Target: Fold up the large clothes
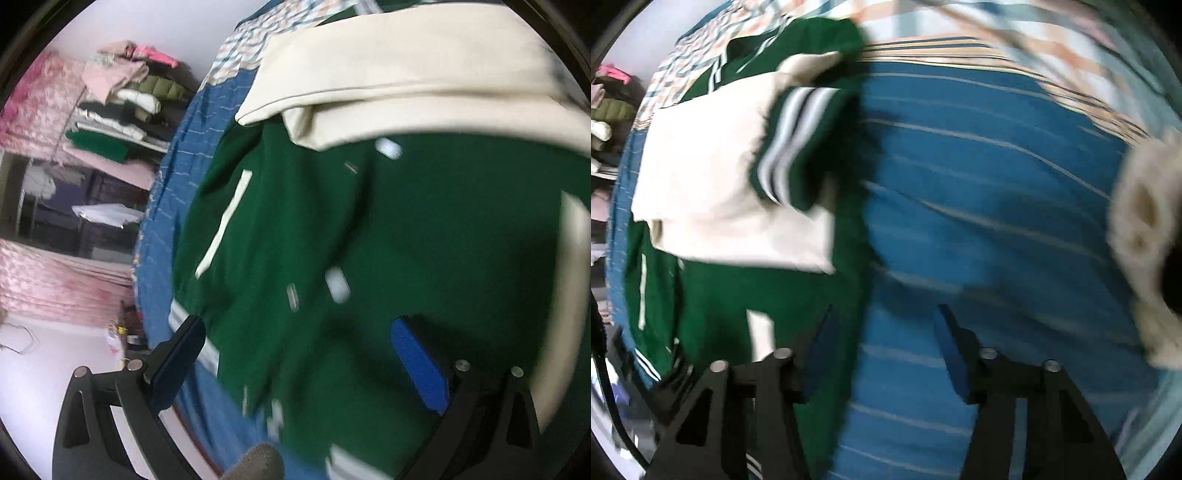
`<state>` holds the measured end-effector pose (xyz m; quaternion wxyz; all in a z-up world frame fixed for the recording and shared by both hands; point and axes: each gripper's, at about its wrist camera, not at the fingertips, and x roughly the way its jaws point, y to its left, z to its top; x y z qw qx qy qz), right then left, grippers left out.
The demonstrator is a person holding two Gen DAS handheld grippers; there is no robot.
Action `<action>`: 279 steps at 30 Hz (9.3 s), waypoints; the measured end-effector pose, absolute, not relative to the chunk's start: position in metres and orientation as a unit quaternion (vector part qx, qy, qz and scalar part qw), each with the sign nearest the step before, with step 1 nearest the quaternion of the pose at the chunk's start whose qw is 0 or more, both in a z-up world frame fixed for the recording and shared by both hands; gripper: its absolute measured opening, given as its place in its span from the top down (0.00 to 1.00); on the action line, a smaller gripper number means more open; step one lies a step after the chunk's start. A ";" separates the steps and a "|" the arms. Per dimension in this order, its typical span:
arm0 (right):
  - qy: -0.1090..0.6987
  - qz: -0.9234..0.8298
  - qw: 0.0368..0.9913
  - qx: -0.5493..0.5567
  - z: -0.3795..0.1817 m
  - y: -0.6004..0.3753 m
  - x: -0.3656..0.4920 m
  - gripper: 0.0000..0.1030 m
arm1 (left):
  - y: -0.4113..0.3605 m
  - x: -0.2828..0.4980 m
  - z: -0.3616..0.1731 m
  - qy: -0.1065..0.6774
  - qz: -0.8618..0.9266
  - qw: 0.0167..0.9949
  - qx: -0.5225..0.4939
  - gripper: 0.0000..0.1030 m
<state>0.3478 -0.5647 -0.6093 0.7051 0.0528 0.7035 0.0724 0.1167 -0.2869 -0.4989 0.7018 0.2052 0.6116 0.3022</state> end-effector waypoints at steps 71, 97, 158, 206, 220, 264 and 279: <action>0.719 0.108 0.683 0.076 -0.554 -0.043 0.497 0.68 | 0.084 0.085 -0.506 0.611 0.110 0.697 -0.358 0.81; 0.629 0.307 0.578 0.419 -0.677 -0.267 0.535 0.18 | 0.098 0.090 -0.564 0.643 0.246 0.682 -0.246 0.00; 0.655 0.040 0.736 0.165 -0.451 -0.507 0.273 0.35 | 0.048 0.107 -0.513 0.647 0.233 0.723 -0.065 0.00; 0.717 -0.033 0.611 0.333 -0.570 -0.572 0.431 0.84 | 0.012 0.112 -0.539 0.650 0.228 0.724 -0.018 0.00; 0.727 0.088 0.659 0.171 -0.520 -0.609 0.418 0.16 | -0.004 0.099 -0.474 0.615 0.239 0.751 -0.038 0.00; 0.740 0.023 0.645 0.191 -0.589 -0.539 0.230 0.68 | -0.036 -0.079 -0.561 0.562 0.224 0.608 -0.515 0.01; 0.739 0.123 0.622 0.229 -0.560 -0.548 0.212 0.67 | 0.033 -0.018 -0.515 0.408 0.350 0.716 -0.445 0.77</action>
